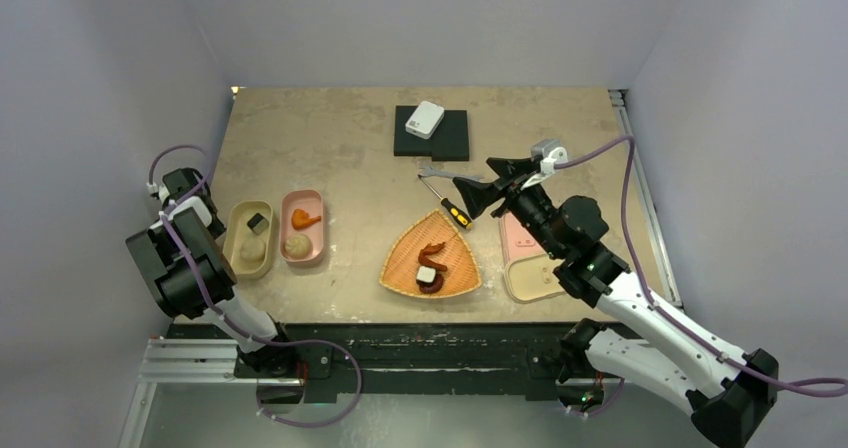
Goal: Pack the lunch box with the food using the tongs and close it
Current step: Pick up the clamp at the center of the board.
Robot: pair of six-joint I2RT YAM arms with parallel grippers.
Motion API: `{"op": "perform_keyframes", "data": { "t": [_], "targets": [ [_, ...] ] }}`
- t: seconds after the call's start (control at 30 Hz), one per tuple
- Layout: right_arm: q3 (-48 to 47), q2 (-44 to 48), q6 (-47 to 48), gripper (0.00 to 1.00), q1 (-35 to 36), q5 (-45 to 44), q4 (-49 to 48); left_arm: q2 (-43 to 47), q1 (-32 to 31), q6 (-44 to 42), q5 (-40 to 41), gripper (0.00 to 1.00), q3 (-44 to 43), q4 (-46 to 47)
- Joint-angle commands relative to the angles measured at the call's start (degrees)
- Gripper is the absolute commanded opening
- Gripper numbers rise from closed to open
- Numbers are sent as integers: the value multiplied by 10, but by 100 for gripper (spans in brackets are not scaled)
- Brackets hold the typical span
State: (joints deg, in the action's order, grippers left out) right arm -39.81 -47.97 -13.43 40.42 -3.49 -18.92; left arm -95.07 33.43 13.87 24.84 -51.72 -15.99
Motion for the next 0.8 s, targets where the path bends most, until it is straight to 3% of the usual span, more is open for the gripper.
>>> {"op": "perform_keyframes", "data": {
  "t": [0.0,0.3,0.6,0.77],
  "targets": [
    [7,8,-2,86,-3,-11,-21,-8,5,-1,-38,58,-16,0],
    [6,7,-3,85,-3,-20,-23,10,4,11,-85,36,-10,-11],
    [5,5,-4,85,-3,-24,-19,20,-10,10,-50,2,-15,-18],
    [5,4,-9,85,-3,-24,-21,63,-24,13,-7,0,-12,-13]
  ]
}}
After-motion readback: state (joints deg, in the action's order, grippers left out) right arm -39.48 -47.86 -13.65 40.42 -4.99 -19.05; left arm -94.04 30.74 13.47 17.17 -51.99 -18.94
